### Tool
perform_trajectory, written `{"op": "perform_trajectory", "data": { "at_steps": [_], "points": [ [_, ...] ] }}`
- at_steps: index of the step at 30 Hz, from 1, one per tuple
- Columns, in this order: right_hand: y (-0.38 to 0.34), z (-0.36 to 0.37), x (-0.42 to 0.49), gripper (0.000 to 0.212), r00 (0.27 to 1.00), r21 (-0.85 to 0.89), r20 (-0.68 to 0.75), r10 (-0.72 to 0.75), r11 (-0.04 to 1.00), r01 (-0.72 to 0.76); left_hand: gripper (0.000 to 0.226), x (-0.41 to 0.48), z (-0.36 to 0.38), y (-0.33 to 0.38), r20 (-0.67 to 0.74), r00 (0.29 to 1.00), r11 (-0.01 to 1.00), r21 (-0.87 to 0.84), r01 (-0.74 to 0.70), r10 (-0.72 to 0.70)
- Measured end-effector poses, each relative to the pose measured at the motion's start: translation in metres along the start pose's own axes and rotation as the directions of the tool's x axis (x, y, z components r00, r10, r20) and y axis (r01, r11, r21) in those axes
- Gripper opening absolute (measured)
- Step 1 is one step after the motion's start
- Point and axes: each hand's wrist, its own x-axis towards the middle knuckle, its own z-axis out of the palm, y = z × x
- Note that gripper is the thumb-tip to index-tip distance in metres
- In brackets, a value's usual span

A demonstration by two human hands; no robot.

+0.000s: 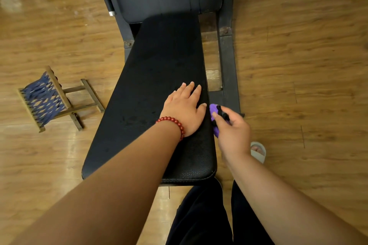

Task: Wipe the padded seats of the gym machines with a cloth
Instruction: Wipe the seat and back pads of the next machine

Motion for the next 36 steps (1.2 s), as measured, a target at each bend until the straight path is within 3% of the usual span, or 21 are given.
{"op": "perform_trajectory", "data": {
  "at_steps": [3,12,18,24,29,36],
  "points": [
    [-0.009,0.014,0.026,0.024,1.0,0.002,-0.004,0.023,1.0,-0.023,0.059,0.0,-0.001,0.0,0.009,1.0,1.0,-0.002,0.001,-0.001],
    [-0.006,0.003,0.014,0.035,1.0,-0.023,0.027,0.005,1.0,-0.005,0.059,0.003,-0.001,-0.002,0.021,1.0,1.0,0.002,0.006,-0.006],
    [-0.015,0.013,0.029,0.026,0.999,-0.035,0.022,0.023,0.999,-0.022,0.059,0.003,-0.002,-0.001,0.023,1.0,1.0,0.005,0.014,-0.014],
    [-0.011,-0.005,0.008,0.033,0.997,-0.094,0.07,0.019,0.995,-0.013,0.059,0.003,-0.001,-0.001,0.016,1.0,1.0,0.0,0.019,-0.019],
    [-0.021,0.011,0.039,0.026,0.998,-0.158,0.057,-0.003,0.987,0.012,0.059,0.004,0.0,-0.001,0.018,1.0,1.0,0.001,0.025,-0.025],
    [-0.014,0.004,0.033,0.022,0.996,-0.111,0.084,0.021,0.994,-0.012,0.058,0.006,-0.001,-0.002,-0.002,0.999,0.999,-0.04,0.033,-0.033]
  ]
}}
